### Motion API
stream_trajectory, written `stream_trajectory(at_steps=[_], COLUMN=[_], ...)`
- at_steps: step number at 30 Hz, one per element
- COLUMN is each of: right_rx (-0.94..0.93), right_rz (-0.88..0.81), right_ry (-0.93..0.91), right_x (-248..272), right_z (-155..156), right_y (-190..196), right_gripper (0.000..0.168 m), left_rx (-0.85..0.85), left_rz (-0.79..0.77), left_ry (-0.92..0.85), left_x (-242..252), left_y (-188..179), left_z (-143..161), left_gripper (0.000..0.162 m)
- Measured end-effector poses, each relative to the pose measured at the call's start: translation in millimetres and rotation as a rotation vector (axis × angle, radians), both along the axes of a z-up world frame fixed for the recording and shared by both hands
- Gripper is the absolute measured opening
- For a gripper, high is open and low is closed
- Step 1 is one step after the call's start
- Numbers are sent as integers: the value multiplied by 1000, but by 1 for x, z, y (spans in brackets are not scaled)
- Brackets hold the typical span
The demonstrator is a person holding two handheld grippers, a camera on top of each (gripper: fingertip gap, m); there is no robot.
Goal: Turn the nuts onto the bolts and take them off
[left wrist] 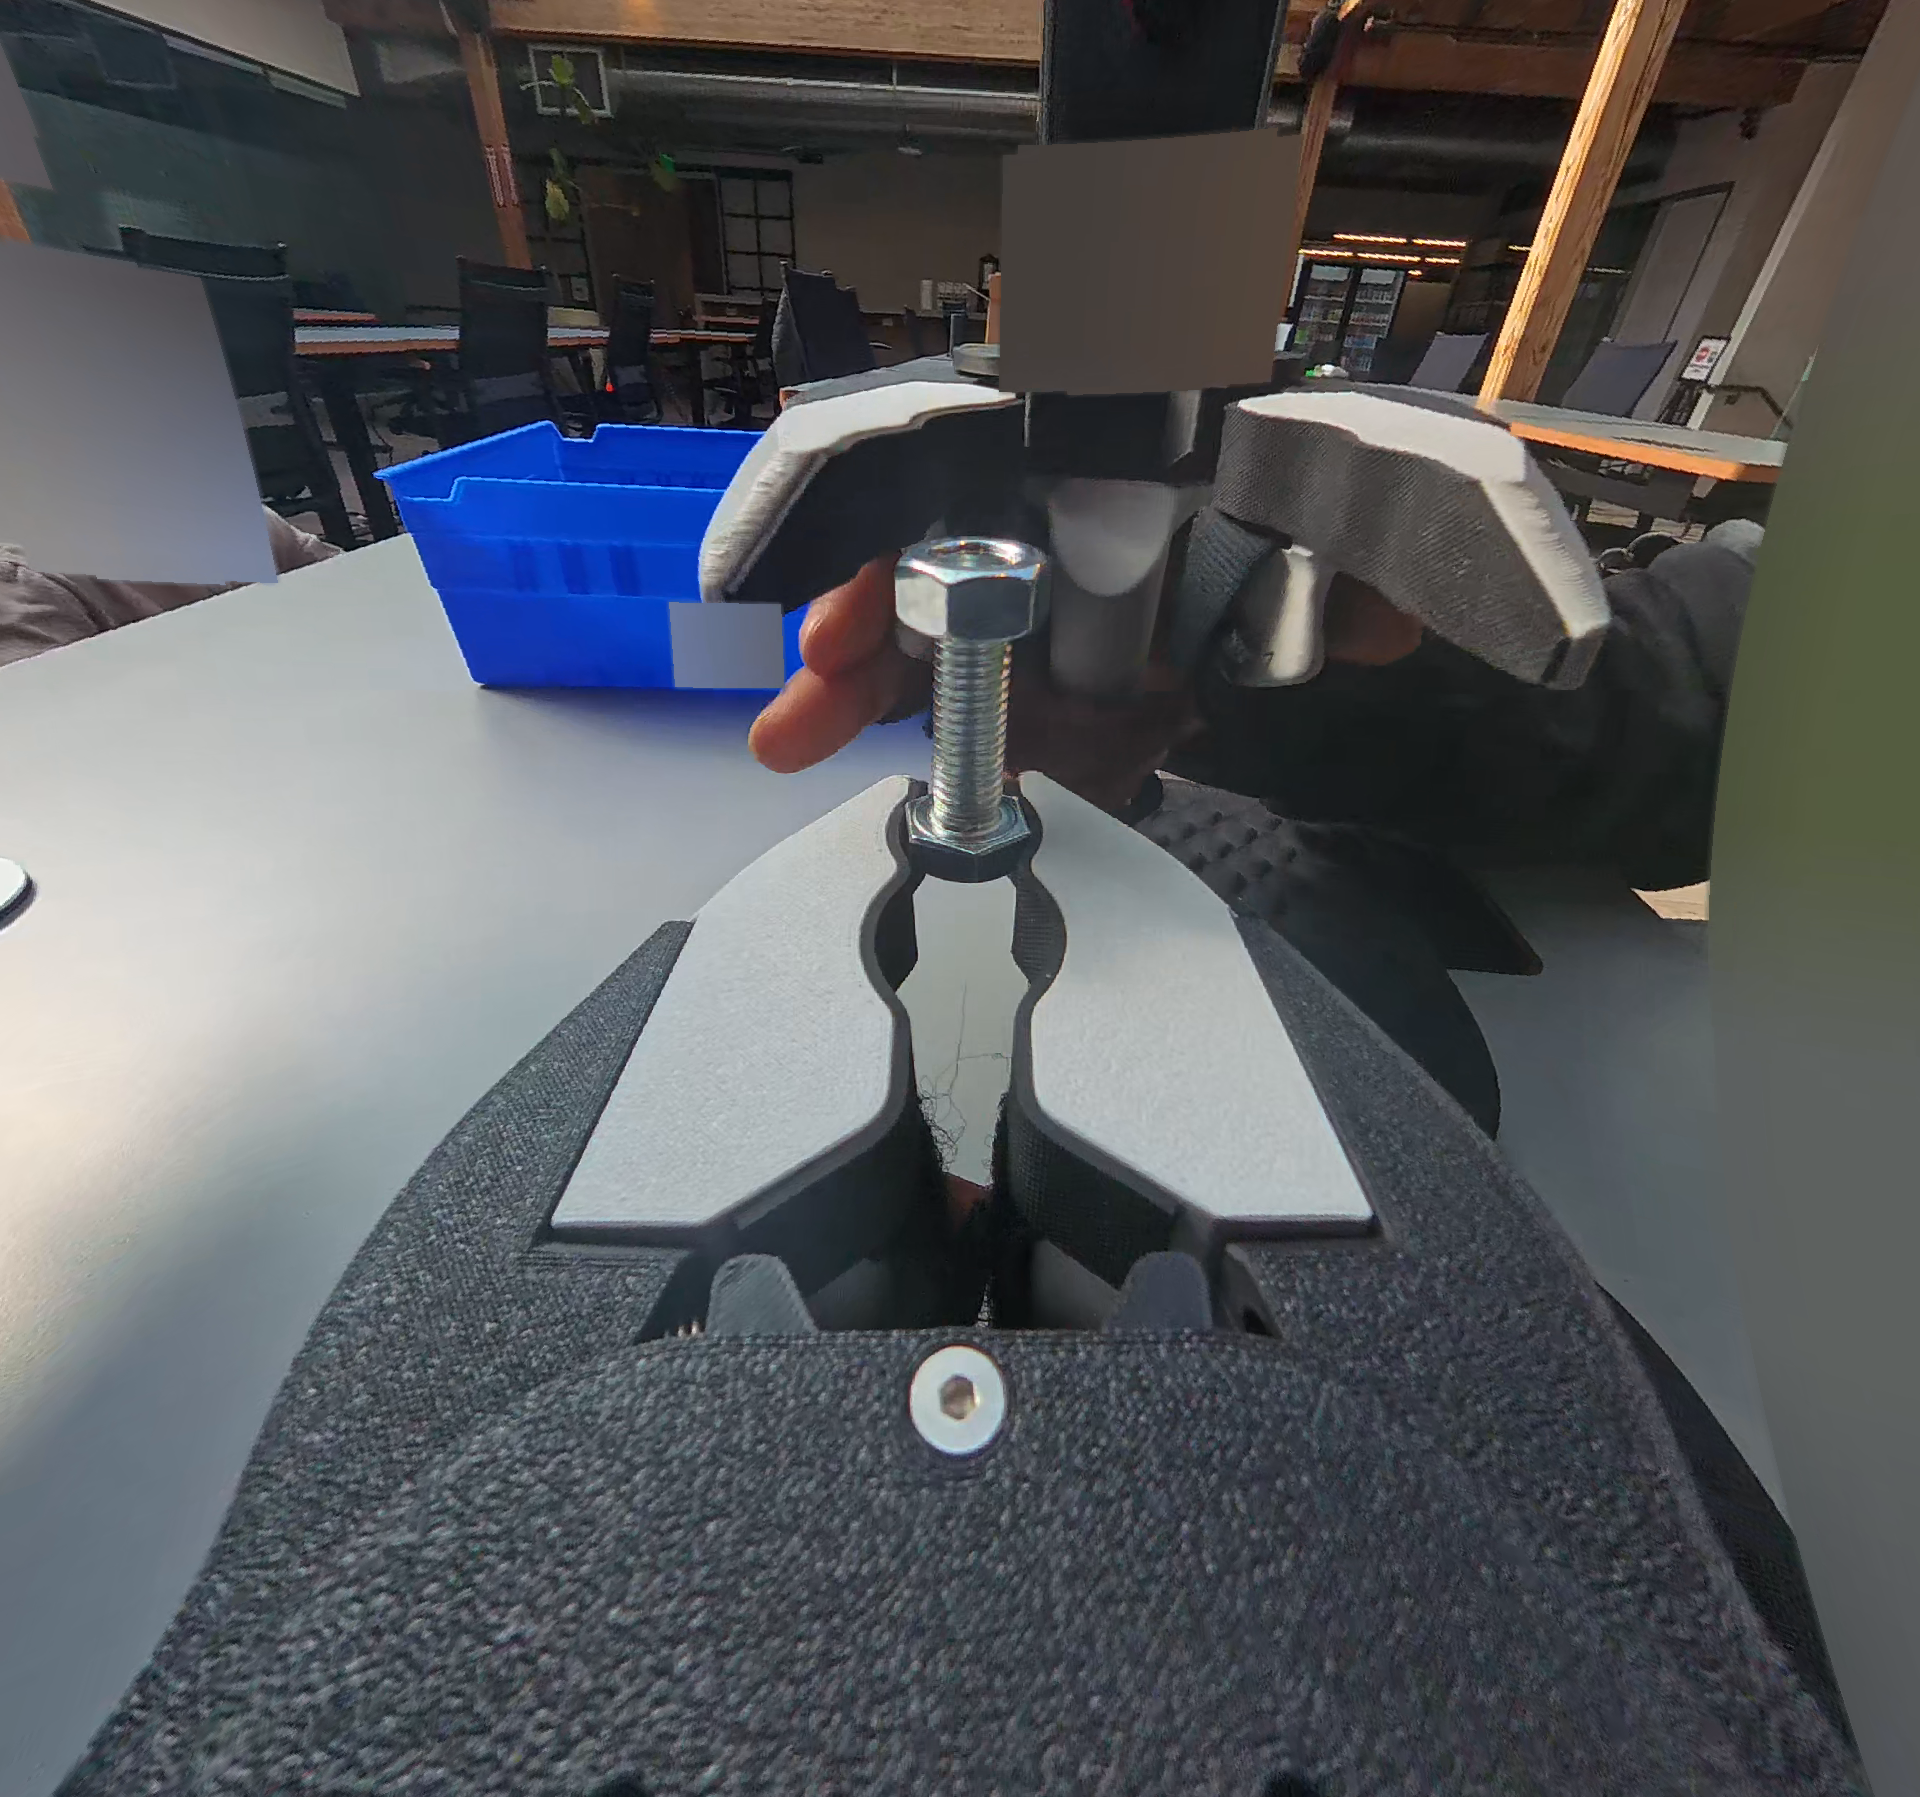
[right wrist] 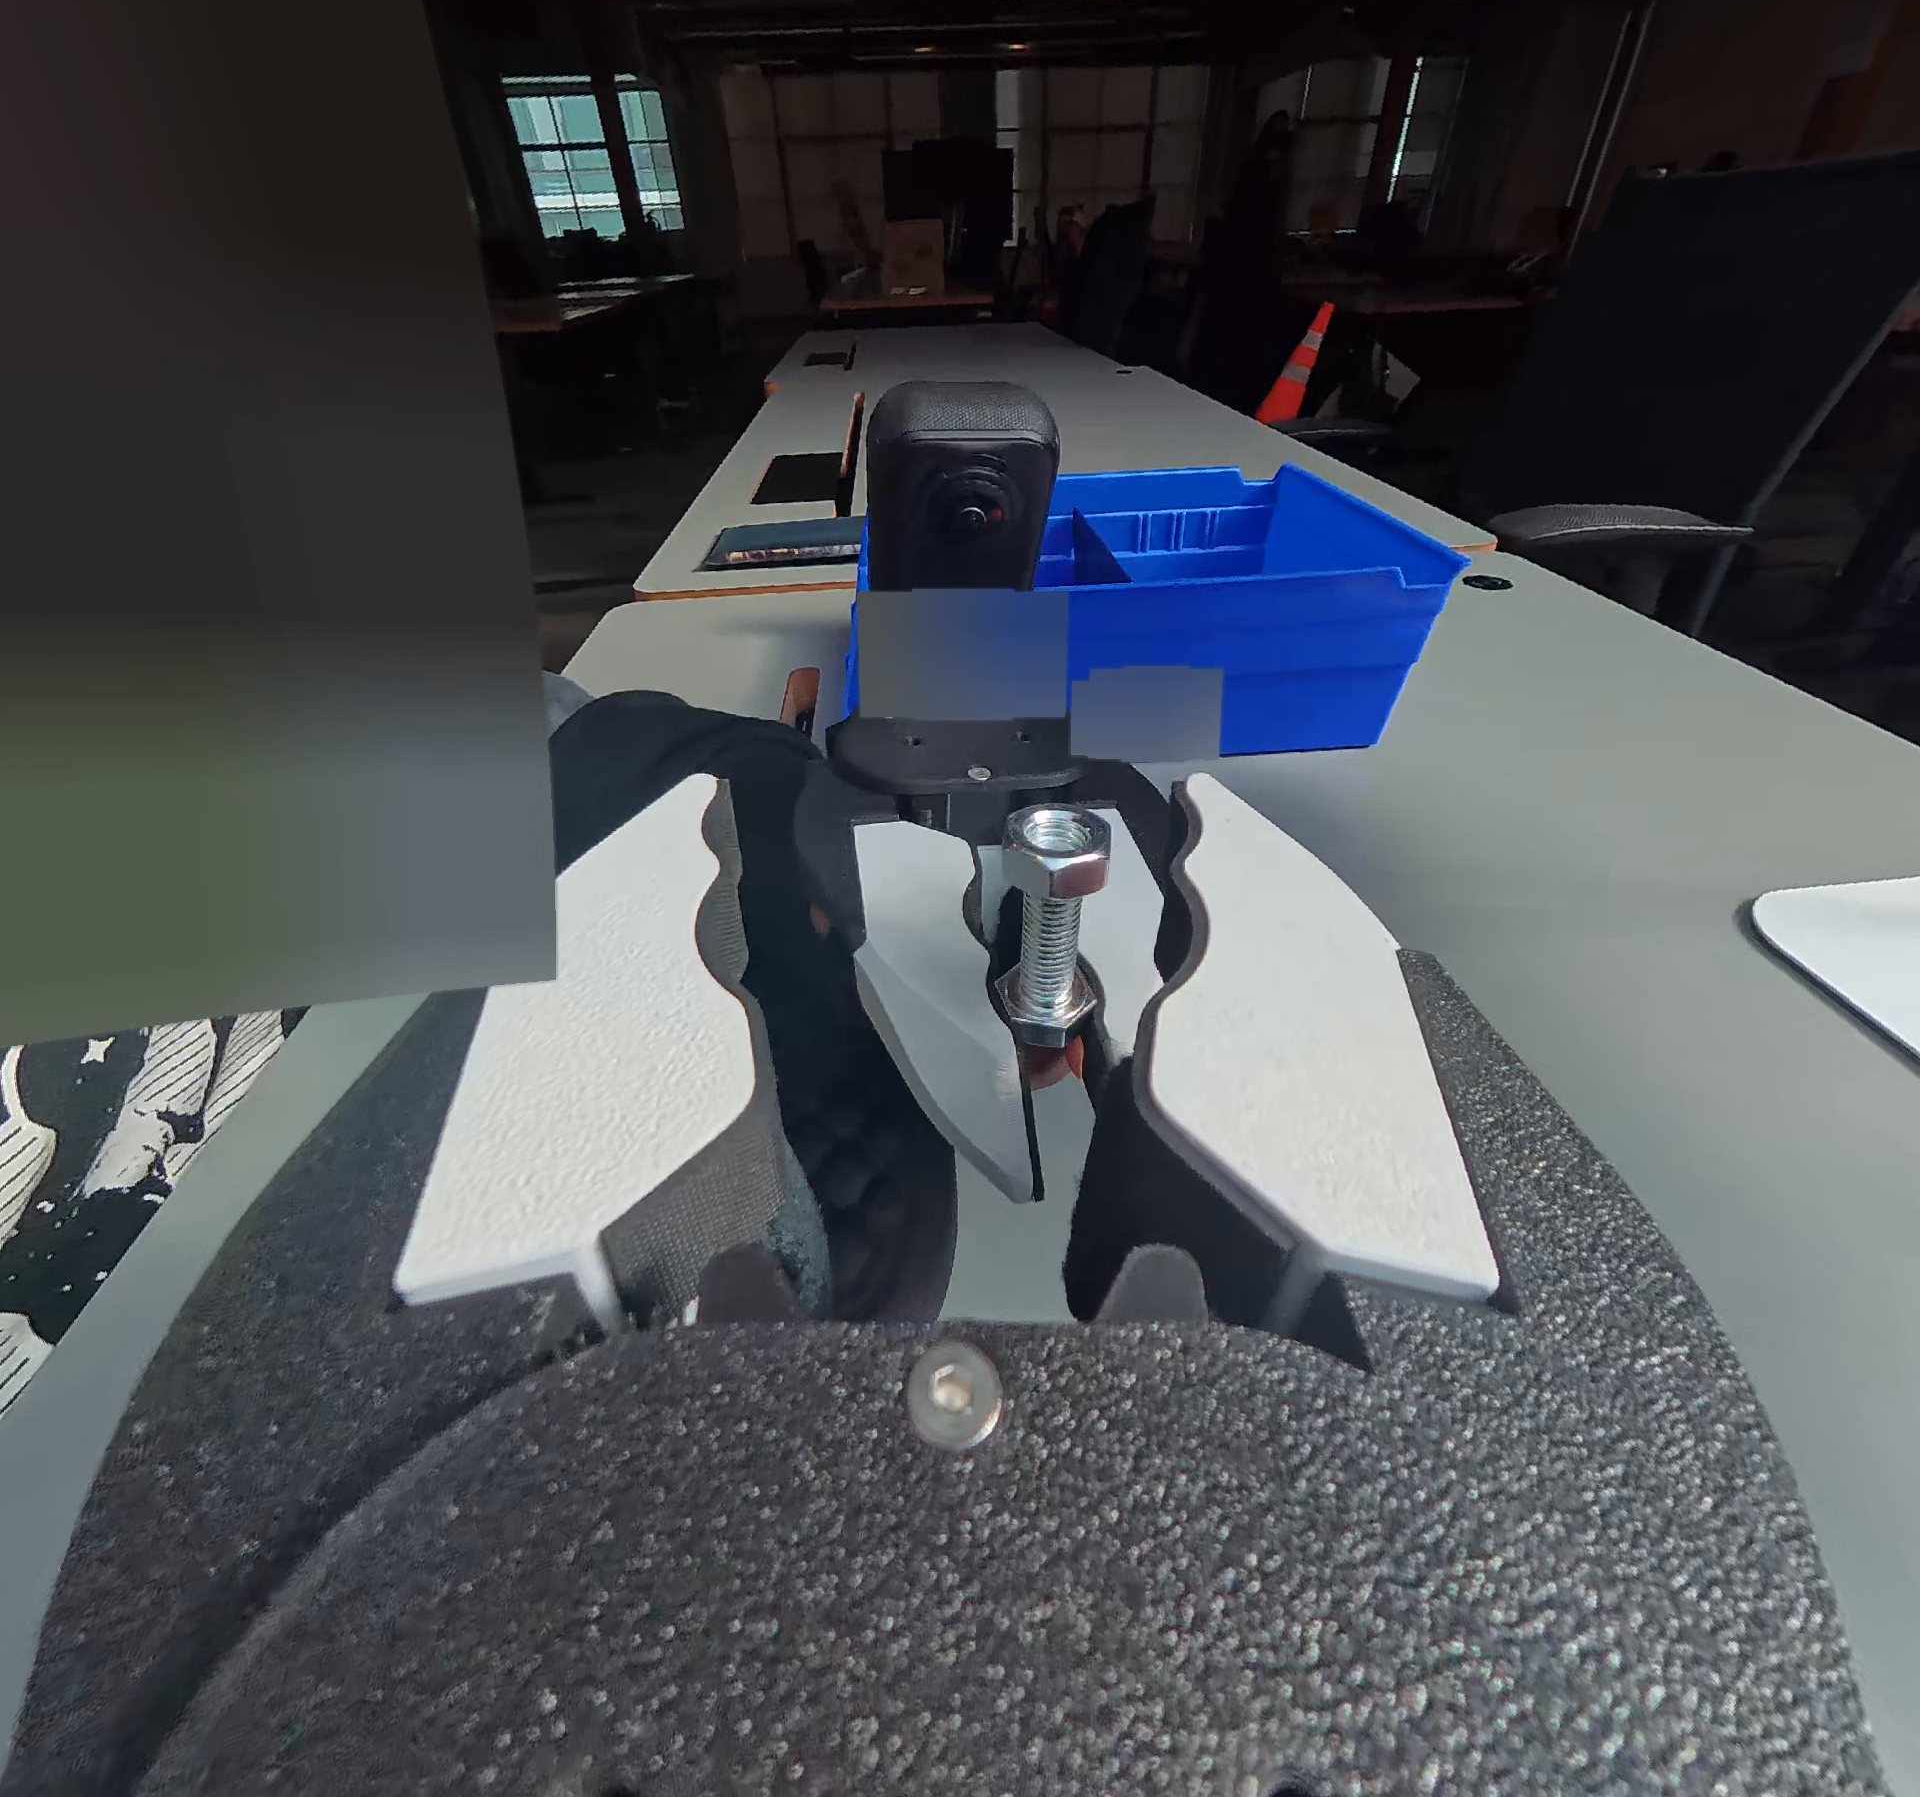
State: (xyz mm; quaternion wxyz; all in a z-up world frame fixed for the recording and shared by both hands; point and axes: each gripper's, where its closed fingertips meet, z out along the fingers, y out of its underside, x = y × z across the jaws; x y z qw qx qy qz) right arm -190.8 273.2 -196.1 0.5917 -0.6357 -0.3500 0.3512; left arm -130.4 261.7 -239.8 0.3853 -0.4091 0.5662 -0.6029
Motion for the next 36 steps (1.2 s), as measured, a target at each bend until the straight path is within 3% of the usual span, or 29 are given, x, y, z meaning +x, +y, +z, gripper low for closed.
stream_trajectory(at_steps=[13,19,22,24,31,36], right_rx=[5,35,53,55,16,-6], right_rz=[-54,-50,-64,-76,-31,44], right_ry=[13,-3,-13,-8,18,14], right_x=[18,21,25,27,18,2], right_z=[-3,-4,-2,-1,0,-2], right_y=[-13,-26,-26,-23,-6,0], right_gripper=[57,15,9,13,69,76], left_rx=[-4,-8,-8,-8,-4,-3], left_rz=[10,10,10,9,0,-6], left_ry=[6,3,3,3,2,5], left_x=[1,0,0,0,0,0], left_y=[2,3,3,3,1,1], left_z=[-1,-1,-1,-1,-1,-2], left_gripper=[14,14,14,14,14,14])
